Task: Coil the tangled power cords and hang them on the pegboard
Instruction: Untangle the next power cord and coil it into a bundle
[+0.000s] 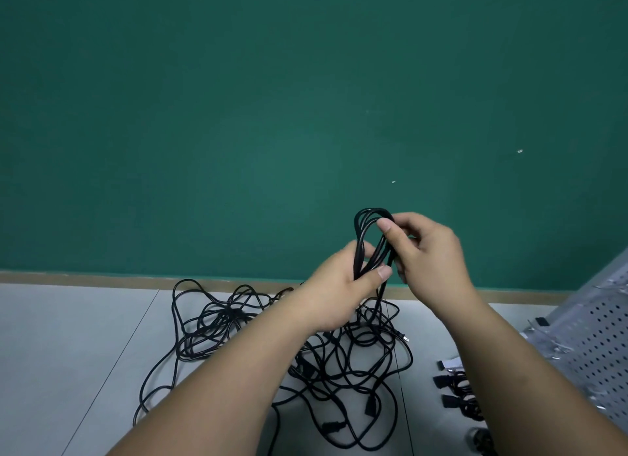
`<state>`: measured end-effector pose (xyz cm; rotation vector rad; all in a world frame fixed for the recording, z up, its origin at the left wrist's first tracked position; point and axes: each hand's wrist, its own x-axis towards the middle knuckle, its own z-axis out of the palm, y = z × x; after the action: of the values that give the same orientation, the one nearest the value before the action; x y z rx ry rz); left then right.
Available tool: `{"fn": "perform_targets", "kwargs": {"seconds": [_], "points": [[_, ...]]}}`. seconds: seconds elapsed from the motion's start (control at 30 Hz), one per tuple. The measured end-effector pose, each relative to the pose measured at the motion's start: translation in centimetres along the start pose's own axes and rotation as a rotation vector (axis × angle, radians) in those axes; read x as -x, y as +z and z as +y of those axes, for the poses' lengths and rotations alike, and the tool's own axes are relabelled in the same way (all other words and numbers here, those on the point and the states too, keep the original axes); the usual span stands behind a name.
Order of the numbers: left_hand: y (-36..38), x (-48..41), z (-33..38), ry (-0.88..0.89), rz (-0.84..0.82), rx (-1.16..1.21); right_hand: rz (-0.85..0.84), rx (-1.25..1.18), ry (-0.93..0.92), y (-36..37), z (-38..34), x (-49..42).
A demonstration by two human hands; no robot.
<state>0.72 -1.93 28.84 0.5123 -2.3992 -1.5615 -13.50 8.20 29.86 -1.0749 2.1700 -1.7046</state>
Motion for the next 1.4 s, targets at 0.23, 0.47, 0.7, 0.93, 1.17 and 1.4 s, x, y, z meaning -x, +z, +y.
{"fn": "perform_targets", "kwargs": {"seconds": [0.23,0.47,0.7,0.93,1.17,1.4], "points": [[-0.6,-0.2,0.1,0.003,-0.066,-0.116,-0.135,-0.162,0.052,-0.5,-0.8,0.5],[-0.4,0.2,0.1,-0.076,-0.185,-0.02,-0.135,0.072,0.017,-0.7,-0.9,0.6],[0.6,0.3,-0.2,-0.114,-0.046,0.266,-0.175,0.04,0.069,0.1,0.1,0.4],[-1.1,-0.9,-0.2,-0.059,0.273,0.476,-0.613,-0.135,0.335,2.2,0.5,2.1],[-3.7,-1.0,-0.4,-0.028,0.543,0.533,-0.848,-0.084,0.244,2.0,0.5,2.2],[-5.6,-1.3,-1.5,0.008,0.82,0.344,-0.931,0.287,0.095,1.7,-0.3,1.8]]}}
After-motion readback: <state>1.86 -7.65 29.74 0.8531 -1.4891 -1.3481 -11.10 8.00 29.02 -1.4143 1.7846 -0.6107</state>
